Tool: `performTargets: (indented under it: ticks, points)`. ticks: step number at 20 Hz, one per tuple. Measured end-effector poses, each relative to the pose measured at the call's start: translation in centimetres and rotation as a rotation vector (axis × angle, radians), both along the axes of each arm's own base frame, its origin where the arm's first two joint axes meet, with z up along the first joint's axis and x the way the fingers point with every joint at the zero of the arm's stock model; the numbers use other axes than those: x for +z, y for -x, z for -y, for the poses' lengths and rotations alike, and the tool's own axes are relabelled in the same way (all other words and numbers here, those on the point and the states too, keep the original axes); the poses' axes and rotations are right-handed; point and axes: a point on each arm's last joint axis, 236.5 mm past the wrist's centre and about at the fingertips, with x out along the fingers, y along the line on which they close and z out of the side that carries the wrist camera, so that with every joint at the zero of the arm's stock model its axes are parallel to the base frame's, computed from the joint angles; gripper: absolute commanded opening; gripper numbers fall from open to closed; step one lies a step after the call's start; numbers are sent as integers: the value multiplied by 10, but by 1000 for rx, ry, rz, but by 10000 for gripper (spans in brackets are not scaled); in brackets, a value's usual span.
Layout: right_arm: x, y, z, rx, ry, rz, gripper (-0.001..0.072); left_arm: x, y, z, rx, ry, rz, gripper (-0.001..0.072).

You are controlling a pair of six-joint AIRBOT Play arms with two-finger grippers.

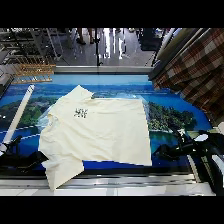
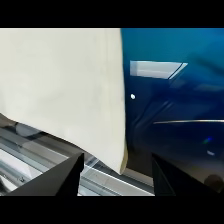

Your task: Fold the clothes and pants, and hang the long-sleeved shirts on hangers.

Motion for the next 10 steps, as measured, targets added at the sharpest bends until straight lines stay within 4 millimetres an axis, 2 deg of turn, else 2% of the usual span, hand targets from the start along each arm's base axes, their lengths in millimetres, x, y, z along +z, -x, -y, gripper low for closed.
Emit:
performTargets:
  ticks: [3,5,7,9,10]
  points:
    - [-4,9,-8,55,6,-14,505,-3,-4,-5,16,-27,23,612]
    - [-10,15,-14,99,16,-33,462,-5,-6,-7,27,-35,33,604]
    - [-17,18,-18,125,26,-47,425,-8,-9,-7,36,-31,33,498]
    - [-20,21,-25,151,17,-65,409,-14,-10,-7,41,-22,24,425]
    - [-22,23,-29,162,12,-73,348,-17,-11,-5,46,-12,20,294]
